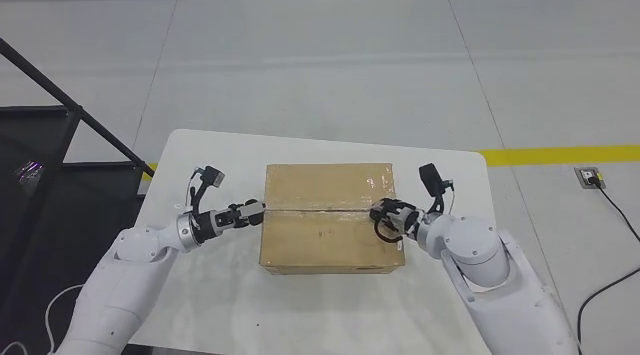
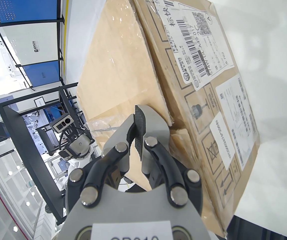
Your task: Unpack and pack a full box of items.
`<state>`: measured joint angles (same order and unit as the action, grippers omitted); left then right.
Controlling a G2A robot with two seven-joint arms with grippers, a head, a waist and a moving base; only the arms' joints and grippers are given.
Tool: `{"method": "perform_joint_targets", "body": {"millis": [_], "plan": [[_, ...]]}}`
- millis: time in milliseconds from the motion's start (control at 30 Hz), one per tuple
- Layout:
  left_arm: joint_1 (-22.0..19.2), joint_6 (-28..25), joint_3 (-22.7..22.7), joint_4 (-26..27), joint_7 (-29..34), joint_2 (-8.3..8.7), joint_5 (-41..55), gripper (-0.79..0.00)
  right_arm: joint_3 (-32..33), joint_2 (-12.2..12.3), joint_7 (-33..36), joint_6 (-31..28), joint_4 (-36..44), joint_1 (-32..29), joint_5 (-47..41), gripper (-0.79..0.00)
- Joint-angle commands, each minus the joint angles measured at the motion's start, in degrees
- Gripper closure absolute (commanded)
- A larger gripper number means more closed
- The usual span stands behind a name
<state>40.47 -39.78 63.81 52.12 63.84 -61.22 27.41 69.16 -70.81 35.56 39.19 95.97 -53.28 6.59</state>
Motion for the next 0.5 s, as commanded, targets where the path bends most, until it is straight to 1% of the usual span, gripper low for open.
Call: {"method": "perform_joint_targets", "body": {"millis": [0, 167, 233, 467], "plan": [[-0.10, -0.39, 0.05, -0.64, -0.19, -0.11, 0.66, -0.785, 0.11, 0.04, -0.04, 0.08, 0.10, -0.09, -0.10, 0.000], [-0.34, 0.17, 0.01, -2.20, 0.83, -0.31, 2.59, -0.785, 0.18, 0.14, -0.16, -0.12, 0.42, -0.40, -0.20, 0.000], [-0.60, 1.16, -0.41, -2.94, 1.82, -0.56, 3.94, -0.785, 0.19, 0.17, -0.18, -0.14, 0.48, -0.46, -0.23, 0.000], [-2.78, 1.64, -1.99, -7.03, 2.30, -1.54, 5.11, -0.785, 0.52, 0.32, -0.53, -0.37, 1.08, -1.25, -0.54, 0.000]]}}
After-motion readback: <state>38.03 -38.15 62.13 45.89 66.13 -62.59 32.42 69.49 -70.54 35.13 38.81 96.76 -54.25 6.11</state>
